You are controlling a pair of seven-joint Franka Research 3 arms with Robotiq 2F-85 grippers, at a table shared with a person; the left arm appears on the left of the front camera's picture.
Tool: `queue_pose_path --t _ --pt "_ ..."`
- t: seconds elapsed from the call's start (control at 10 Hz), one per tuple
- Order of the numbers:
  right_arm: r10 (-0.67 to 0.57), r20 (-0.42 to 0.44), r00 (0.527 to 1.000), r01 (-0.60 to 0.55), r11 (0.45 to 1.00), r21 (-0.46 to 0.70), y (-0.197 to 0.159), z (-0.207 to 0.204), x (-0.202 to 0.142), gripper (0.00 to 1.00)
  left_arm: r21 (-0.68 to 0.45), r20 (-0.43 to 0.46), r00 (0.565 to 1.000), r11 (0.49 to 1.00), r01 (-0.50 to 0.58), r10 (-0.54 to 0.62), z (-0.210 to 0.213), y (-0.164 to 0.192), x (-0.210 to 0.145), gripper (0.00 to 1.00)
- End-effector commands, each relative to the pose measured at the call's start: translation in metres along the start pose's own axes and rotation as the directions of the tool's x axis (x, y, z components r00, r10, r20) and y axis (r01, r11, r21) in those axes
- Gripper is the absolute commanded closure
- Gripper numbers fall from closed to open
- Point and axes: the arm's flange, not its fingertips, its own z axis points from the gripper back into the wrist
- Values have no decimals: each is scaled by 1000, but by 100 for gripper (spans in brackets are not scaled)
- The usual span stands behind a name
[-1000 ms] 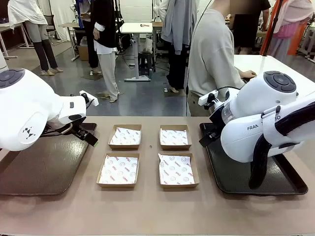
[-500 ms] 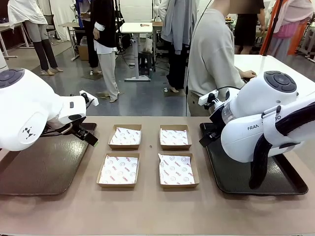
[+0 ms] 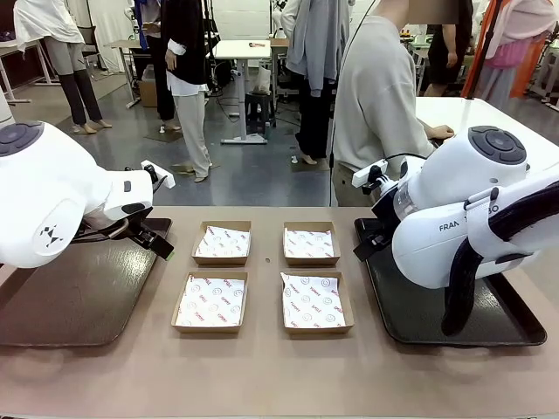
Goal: Individually package the donuts and arrange them on the tray.
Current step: Pick up one Paper togo box.
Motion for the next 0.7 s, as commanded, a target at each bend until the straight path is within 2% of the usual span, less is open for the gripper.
queue_pose_path --t 0.0,0.2,0.4,0.6 --pt "17 -16 1000 -16 998 58 8 19 -13 0 65 -63 998 998 22 -18 16 -9 -21 0" --pt "-28 -74 997 33 997 69 20 63 -52 0 42 -128 991 998 38 -33 73 -33 -62 0" --pt "-74 -133 988 78 996 32 27 84 -86 0 -76 -172 985 997 7 -20 108 -47 -99 0" --pt "-137 -226 965 155 986 65 34 95 -122 0 -132 -201 980 991 -32 5 122 -57 -134 0"
